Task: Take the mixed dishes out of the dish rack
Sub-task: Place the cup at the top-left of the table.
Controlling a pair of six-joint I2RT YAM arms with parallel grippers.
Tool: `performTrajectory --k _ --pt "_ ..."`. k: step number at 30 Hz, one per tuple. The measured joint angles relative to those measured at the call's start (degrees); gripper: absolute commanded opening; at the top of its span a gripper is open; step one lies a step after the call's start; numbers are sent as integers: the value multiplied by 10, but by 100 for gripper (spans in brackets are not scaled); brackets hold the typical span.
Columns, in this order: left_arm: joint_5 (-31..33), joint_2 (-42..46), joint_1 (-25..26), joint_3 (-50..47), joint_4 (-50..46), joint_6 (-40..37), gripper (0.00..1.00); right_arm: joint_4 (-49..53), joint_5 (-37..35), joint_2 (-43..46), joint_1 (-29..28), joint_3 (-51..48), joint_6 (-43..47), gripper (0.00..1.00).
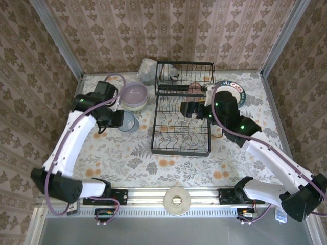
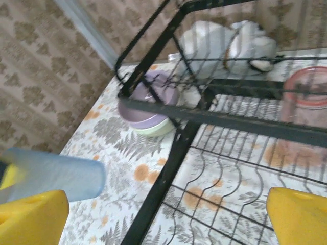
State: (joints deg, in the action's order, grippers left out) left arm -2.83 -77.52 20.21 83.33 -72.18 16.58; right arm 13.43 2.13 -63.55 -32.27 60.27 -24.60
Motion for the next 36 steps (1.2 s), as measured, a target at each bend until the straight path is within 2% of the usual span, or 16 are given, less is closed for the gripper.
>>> performTrajectory --k 10,23,36 --pt "-20 -159 -25 41 23 -44 0 -25 -35 62 -102 -141 62 100" --pt "-34 -276 -46 149 17 -77 0 -32 -76 119 -146 -212 62 100" --pt "-16 -346 -53 209 3 -89 0 -36 -105 166 -150 -236 34 100"
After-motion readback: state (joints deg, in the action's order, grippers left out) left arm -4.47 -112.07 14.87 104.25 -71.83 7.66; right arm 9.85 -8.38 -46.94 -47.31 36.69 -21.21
